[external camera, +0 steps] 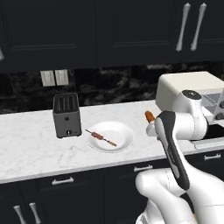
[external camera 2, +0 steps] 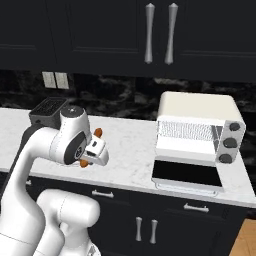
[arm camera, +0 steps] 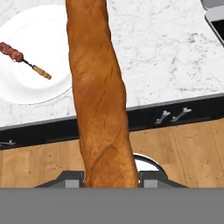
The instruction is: Pick up the kebab skewer and baguette bread, and place them inside the toaster oven. Close the toaster oven door and start by setting the timer.
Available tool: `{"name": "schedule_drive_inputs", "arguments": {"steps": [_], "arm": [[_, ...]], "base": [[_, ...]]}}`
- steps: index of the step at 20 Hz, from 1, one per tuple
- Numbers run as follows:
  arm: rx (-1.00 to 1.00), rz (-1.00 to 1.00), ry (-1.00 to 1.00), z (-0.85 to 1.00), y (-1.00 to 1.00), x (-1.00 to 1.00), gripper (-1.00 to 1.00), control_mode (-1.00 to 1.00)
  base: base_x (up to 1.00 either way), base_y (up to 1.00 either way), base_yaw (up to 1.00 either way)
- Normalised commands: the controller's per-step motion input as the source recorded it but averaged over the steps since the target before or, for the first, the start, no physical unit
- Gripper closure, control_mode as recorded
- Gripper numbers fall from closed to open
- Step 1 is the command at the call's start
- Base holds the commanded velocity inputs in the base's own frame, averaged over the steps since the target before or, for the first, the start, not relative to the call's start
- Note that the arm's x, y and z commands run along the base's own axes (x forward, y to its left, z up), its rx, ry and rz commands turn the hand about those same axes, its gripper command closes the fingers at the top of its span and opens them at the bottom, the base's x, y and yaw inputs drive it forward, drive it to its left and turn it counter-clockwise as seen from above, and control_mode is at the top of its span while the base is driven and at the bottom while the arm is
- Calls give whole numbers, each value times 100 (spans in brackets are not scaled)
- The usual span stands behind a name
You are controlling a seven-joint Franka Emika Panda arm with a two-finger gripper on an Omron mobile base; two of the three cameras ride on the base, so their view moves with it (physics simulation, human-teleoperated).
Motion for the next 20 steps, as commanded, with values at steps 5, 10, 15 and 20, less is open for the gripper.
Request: {"name": "schedule_drive_inputs", "arguments": {"steps": [5,10,15,20], "arm": [[0,0,0,0,0,0,100,100],[0,0,0,0,0,0,100,100],[0,0,0,0,0,0,100,100],[0,0,0,0,0,0,100,100]], "base": [[37,-30,0],[21,-39,0],[33,-34,0],[32,-36,0]]}}
